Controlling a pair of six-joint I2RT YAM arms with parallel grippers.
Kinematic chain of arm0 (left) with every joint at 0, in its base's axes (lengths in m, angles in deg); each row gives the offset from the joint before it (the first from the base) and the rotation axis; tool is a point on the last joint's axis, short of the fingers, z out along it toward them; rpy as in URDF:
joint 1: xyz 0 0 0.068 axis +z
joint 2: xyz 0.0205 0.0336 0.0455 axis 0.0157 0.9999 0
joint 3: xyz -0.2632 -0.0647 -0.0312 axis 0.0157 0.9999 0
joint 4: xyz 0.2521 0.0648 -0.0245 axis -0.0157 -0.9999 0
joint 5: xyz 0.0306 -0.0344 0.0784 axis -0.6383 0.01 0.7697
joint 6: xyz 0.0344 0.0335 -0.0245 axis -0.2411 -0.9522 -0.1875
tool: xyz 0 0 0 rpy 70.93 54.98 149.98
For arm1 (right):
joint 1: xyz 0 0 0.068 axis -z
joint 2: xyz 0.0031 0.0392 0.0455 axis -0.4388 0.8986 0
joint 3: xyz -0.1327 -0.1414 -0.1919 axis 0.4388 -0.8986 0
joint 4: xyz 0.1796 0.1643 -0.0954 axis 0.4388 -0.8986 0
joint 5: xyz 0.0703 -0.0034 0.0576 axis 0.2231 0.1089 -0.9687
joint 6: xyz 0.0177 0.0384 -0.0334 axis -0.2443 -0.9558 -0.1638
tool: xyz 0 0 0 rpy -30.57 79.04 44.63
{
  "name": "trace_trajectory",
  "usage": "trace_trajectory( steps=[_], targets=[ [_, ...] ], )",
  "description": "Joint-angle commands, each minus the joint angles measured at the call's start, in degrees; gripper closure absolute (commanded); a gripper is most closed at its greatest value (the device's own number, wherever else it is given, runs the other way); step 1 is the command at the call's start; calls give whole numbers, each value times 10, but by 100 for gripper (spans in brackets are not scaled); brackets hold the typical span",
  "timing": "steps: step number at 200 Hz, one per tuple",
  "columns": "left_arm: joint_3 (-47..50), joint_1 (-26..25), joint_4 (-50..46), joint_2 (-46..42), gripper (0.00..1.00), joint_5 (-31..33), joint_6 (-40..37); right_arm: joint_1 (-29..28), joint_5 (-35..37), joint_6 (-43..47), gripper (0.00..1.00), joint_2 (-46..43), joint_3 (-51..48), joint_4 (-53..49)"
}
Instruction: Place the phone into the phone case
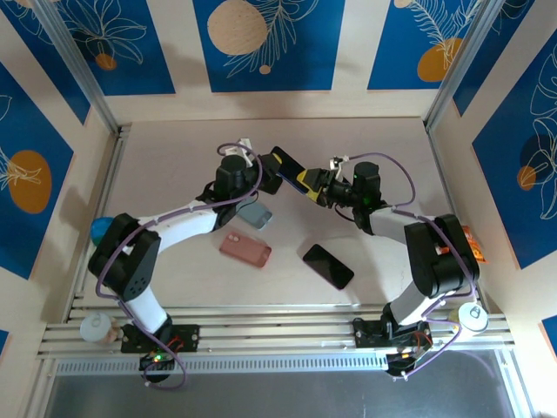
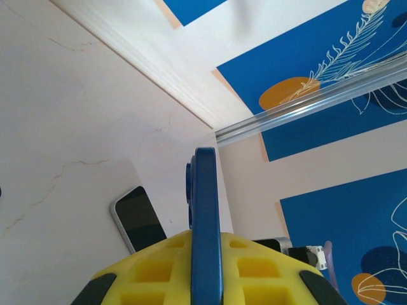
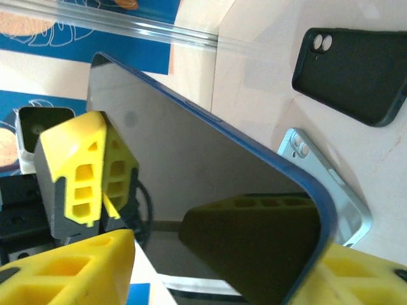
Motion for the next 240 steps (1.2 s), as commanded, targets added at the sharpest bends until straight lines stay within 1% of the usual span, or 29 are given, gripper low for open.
trace_trajectory(
  steps=[1, 38, 54, 63, 74, 82, 97, 112, 119, 153, 179, 189, 203, 217, 240],
  targets=[
    [0, -7, 29, -26, 100, 2, 13, 6, -11, -18, 55, 9, -5, 49],
    [16, -7, 9, -37, 100, 7, 9, 7, -13, -19, 84, 17, -1, 51],
    [20, -5, -5, -45, 100, 7, -3, 8, -12, -16, 93, 10, 0, 41],
    [22, -5, -15, -50, 89, 11, -11, 7, -11, -8, 96, 3, 1, 28],
    [24, -3, -29, -58, 84, 17, -23, 7, -11, 4, 100, -9, 6, 2],
    [24, 1, -37, -63, 77, 19, -32, 6, -7, 14, 100, -20, 9, -20],
    [23, 10, -64, -73, 60, 21, -50, 5, -1, 35, 100, -44, 15, -59],
    [22, 23, -93, -82, 50, 22, -67, 2, 7, 55, 100, -68, 21, -103],
    [25, 30, -102, -85, 47, 20, -73, 1, 10, 62, 100, -80, 24, -120],
    [48, 78, -142, -114, 43, 12, -120, -14, 20, 93, 100, -117, 37, -202],
    [58, 126, -203, -127, 43, 7, -174, -46, 44, 122, 100, -134, 42, -261],
    [56, 142, -224, -121, 40, -2, -197, -58, 56, 125, 100, -134, 43, -277],
    [38, 163, -271, -95, 39, -14, -221, -75, 68, 119, 100, -127, 40, -280],
    [19, 179, -296, -55, 41, -39, -242, -94, 84, 111, 100, -114, 41, -279],
    [1, 186, -289, 14, 42, -60, -262, -119, 90, 87, 100, -74, 45, -251]
  ],
)
